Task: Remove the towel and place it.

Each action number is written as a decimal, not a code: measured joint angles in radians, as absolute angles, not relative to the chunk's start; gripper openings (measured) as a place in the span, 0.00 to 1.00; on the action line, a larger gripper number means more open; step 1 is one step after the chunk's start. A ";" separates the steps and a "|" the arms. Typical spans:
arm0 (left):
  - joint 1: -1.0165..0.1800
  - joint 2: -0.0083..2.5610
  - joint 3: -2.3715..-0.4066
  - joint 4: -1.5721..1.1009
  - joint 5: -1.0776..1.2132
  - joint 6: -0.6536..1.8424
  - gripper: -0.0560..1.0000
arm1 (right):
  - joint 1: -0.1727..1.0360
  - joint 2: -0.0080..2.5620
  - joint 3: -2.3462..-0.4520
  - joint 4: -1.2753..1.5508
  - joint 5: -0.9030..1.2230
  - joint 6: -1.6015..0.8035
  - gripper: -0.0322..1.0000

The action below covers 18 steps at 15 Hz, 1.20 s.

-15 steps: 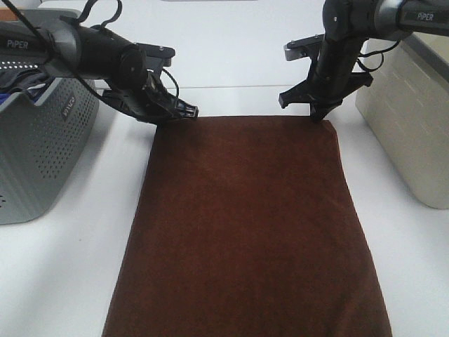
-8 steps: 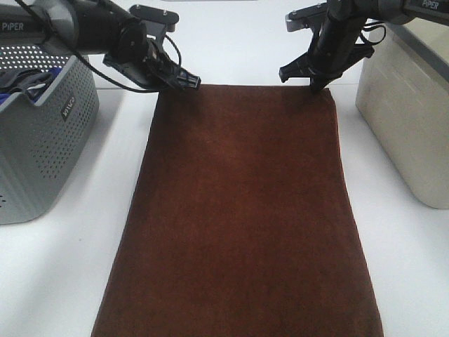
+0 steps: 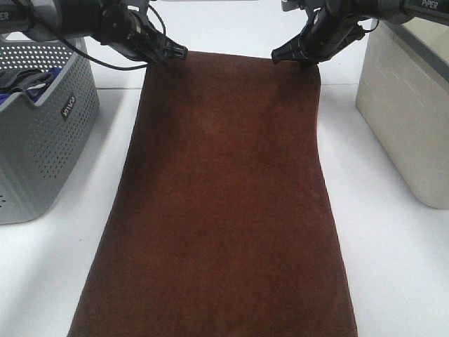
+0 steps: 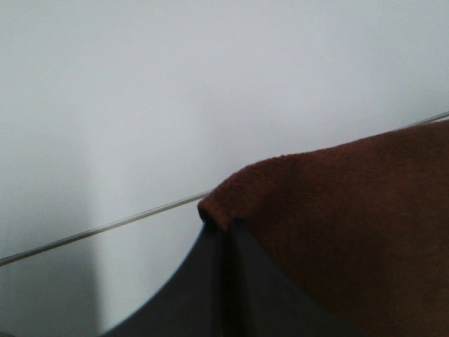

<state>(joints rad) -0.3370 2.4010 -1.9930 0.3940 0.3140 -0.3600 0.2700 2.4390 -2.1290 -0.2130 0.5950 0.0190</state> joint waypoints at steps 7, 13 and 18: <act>-0.317 2.566 -2.128 0.417 0.154 -0.387 0.05 | 0.270 2.514 -2.129 -0.306 0.348 0.019 0.03; -0.313 2.619 -2.133 0.422 0.051 -0.386 0.29 | 0.270 2.593 -2.129 -0.308 0.236 0.019 0.14; -0.295 2.619 -2.135 0.424 0.026 -0.390 0.72 | 0.270 2.593 -2.129 -0.308 0.236 0.019 0.70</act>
<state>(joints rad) -0.2950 2.6190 -2.1350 0.4240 0.0260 -0.3900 0.2700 2.5930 -2.1290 -0.3080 0.2360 0.0190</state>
